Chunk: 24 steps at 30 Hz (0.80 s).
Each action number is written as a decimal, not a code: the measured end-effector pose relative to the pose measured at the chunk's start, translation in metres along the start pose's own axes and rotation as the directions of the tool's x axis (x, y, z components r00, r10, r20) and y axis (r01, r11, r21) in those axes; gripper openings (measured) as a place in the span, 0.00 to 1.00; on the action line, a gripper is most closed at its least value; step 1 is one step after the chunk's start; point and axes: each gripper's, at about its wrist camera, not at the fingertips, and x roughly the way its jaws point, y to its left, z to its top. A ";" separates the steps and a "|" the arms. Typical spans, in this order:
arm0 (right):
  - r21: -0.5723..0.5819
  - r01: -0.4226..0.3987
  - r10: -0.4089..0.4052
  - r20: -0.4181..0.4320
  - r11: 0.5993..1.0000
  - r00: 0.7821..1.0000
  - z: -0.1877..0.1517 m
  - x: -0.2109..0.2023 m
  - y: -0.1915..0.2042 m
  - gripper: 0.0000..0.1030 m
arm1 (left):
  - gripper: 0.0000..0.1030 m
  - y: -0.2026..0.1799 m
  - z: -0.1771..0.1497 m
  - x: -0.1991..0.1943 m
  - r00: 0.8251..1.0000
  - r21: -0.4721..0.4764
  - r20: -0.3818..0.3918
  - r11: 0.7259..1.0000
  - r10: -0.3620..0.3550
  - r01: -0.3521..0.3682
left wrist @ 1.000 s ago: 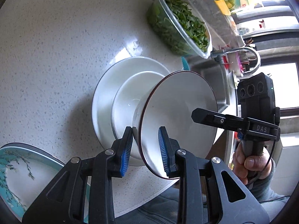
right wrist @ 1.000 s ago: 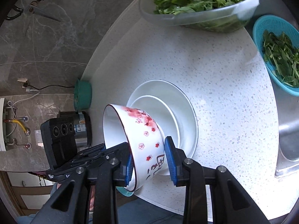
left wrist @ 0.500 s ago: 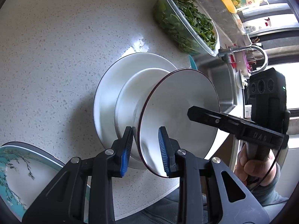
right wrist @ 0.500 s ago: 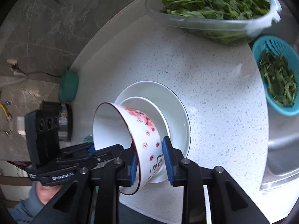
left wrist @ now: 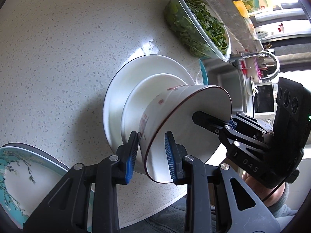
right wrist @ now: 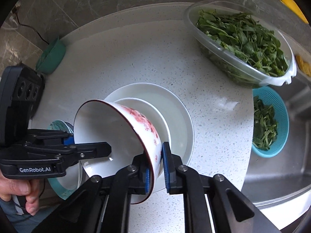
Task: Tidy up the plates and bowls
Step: 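Carry the red-flowered bowl with both grippers over the nested white bowls, then lower the red-flowered bowl into the white bowls and open both grippers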
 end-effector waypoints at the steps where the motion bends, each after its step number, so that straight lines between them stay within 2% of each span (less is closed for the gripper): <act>1: -0.010 0.018 -0.017 0.004 1.000 1.000 0.001 0.000 0.003 0.12 | 0.24 0.000 0.000 0.000 1.000 -0.004 0.000 1.000 -0.003 0.003; 8: -0.087 0.114 -0.114 0.008 0.990 0.993 0.006 -0.001 0.020 0.13 | 0.27 0.004 -0.001 -0.003 1.000 -0.013 0.005 1.000 0.002 -0.002; 11: -0.025 0.043 -0.043 -0.002 0.999 0.999 0.011 -0.003 0.007 0.14 | 0.27 0.010 0.000 -0.006 1.000 -0.037 0.012 0.999 -0.017 0.018; 14: -0.024 0.064 -0.065 -0.017 0.998 0.998 0.018 -0.002 0.001 0.14 | 0.27 0.014 0.002 -0.009 0.999 -0.054 0.016 0.998 -0.033 0.034; 19: -0.090 0.126 -0.130 -0.035 0.988 0.991 0.018 0.006 0.016 0.14 | 0.30 0.018 -0.001 -0.015 0.998 -0.064 0.038 0.997 -0.042 0.045; 24: -0.073 0.093 -0.097 -0.058 0.993 0.994 0.017 0.010 0.014 0.15 | 0.37 0.018 -0.004 -0.021 0.997 -0.053 0.054 0.997 -0.057 0.060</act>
